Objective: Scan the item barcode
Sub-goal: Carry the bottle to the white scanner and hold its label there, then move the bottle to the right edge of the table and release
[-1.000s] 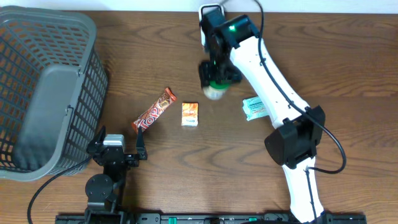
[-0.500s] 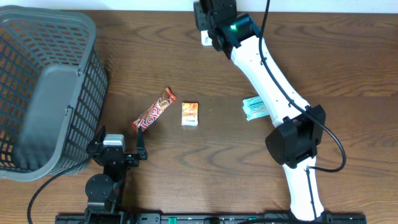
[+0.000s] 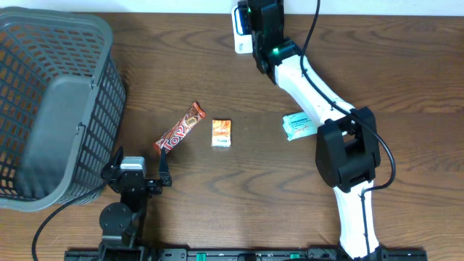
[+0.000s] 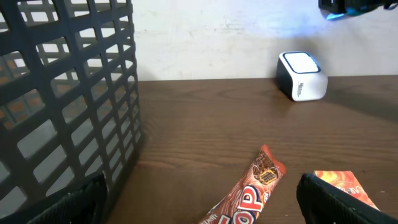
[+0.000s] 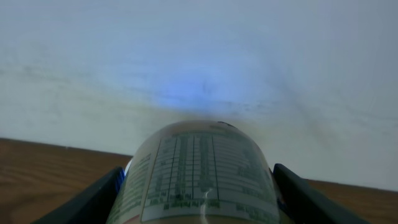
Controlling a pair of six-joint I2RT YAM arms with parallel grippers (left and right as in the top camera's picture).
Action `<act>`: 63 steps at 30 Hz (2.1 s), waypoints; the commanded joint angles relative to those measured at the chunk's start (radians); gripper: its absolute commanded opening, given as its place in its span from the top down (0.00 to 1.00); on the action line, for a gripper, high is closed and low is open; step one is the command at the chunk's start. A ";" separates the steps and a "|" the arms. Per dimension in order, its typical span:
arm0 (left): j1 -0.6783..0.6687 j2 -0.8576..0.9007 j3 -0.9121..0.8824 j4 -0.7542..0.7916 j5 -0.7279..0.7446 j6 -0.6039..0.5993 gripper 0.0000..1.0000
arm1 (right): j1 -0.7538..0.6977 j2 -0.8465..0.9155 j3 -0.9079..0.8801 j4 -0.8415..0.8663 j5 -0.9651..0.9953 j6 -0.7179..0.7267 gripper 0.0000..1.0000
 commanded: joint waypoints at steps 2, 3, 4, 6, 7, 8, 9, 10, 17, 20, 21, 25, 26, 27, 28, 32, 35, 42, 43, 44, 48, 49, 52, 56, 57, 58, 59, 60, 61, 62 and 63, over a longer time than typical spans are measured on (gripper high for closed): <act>0.004 -0.007 -0.018 -0.038 -0.010 -0.009 0.02 | -0.002 0.007 -0.025 0.044 -0.037 -0.078 0.43; 0.004 -0.007 -0.018 -0.038 -0.010 -0.009 0.02 | -0.002 0.016 -0.025 0.050 -0.037 -0.078 0.43; 0.004 -0.007 -0.018 -0.038 -0.010 -0.009 0.02 | -0.002 0.028 -0.025 0.063 -0.037 -0.082 0.42; 0.004 -0.007 -0.018 -0.038 -0.009 -0.009 0.02 | -0.003 0.051 -0.025 0.088 -0.036 -0.092 0.42; 0.004 -0.007 -0.018 -0.038 -0.010 -0.009 0.02 | -0.004 0.062 -0.025 0.100 -0.036 -0.108 0.42; 0.004 -0.007 -0.018 -0.038 -0.010 -0.009 0.02 | -0.005 0.077 -0.025 0.112 -0.036 -0.122 0.39; 0.004 -0.007 -0.018 -0.038 -0.009 -0.009 0.02 | -0.005 0.089 -0.025 0.121 -0.036 -0.137 0.37; 0.004 -0.007 -0.018 -0.038 -0.010 -0.009 0.02 | -0.005 0.102 -0.025 0.134 -0.036 -0.154 0.37; 0.004 -0.007 -0.018 -0.038 -0.010 -0.009 0.02 | 0.001 0.156 -0.025 0.198 -0.009 -0.207 0.36; 0.004 -0.007 -0.018 -0.038 -0.010 -0.009 0.02 | 0.002 0.155 -0.021 0.204 -0.002 -0.204 0.36; 0.004 -0.007 -0.018 -0.038 -0.010 -0.009 0.02 | 0.002 0.154 -0.017 0.205 0.001 -0.205 0.36; 0.004 -0.007 -0.018 -0.038 -0.010 -0.009 0.02 | 0.006 0.135 -0.013 0.189 0.063 -0.208 0.36; 0.004 -0.007 -0.018 -0.038 -0.010 -0.009 0.02 | 0.008 0.125 -0.013 0.173 0.081 -0.209 0.36; 0.004 -0.007 -0.018 -0.038 -0.010 -0.009 0.02 | 0.008 0.111 -0.013 0.151 0.098 -0.208 0.36; 0.004 -0.007 -0.018 -0.038 -0.010 -0.009 0.02 | 0.008 0.095 -0.013 0.119 0.111 -0.208 0.36; 0.004 -0.007 -0.018 -0.038 -0.010 -0.009 0.02 | 0.005 0.021 -0.013 -0.052 0.240 -0.121 0.37; 0.004 -0.007 -0.018 -0.038 -0.010 -0.009 0.02 | -0.007 -0.036 -0.013 -0.213 0.290 -0.036 0.36; 0.004 -0.007 -0.018 -0.038 -0.010 -0.009 0.02 | -0.093 -0.171 -0.013 -0.786 0.202 0.444 0.32; 0.004 -0.007 -0.018 -0.038 -0.009 -0.009 0.02 | -0.116 -0.183 -0.013 -0.856 0.172 0.512 0.32; 0.004 -0.007 -0.018 -0.038 -0.009 -0.009 0.02 | -0.144 -0.192 -0.013 -0.916 0.142 0.565 0.33; 0.004 -0.007 -0.018 -0.038 -0.010 -0.009 0.03 | -0.284 -0.199 -0.013 -1.072 0.018 0.659 0.32; 0.004 -0.007 -0.018 -0.038 -0.010 -0.009 0.02 | -0.325 -0.196 -0.014 -1.098 -0.019 0.665 0.33; 0.004 -0.007 -0.018 -0.038 -0.010 -0.009 0.03 | -0.453 -0.187 -0.014 -1.135 -0.122 0.664 0.34; 0.004 -0.007 -0.018 -0.038 -0.009 -0.009 0.02 | -0.612 -0.185 -0.014 -1.141 -0.167 0.665 0.36; 0.004 -0.007 -0.018 -0.038 -0.010 -0.009 0.02 | -0.657 -0.185 -0.014 -1.141 -0.167 0.664 0.36; 0.004 -0.007 -0.018 -0.038 -0.010 -0.009 0.02 | -0.688 -0.185 -0.014 -1.141 -0.167 0.664 0.34; 0.004 -0.007 -0.018 -0.038 -0.010 -0.009 0.02 | -0.732 -0.184 -0.014 -1.138 -0.166 0.664 0.33; 0.004 -0.007 -0.018 -0.038 -0.010 -0.009 0.02 | -0.763 -0.182 -0.014 -1.133 -0.165 0.664 0.32; 0.004 -0.007 -0.018 -0.038 -0.010 -0.009 0.02 | -0.801 -0.177 -0.014 -1.126 -0.163 0.664 0.32; 0.004 -0.007 -0.018 -0.038 -0.010 -0.009 0.02 | -0.838 -0.170 -0.014 -1.118 -0.165 0.665 0.32; 0.004 -0.007 -0.018 -0.038 -0.010 -0.009 0.02 | -0.878 -0.159 -0.014 -1.107 -0.175 0.671 0.32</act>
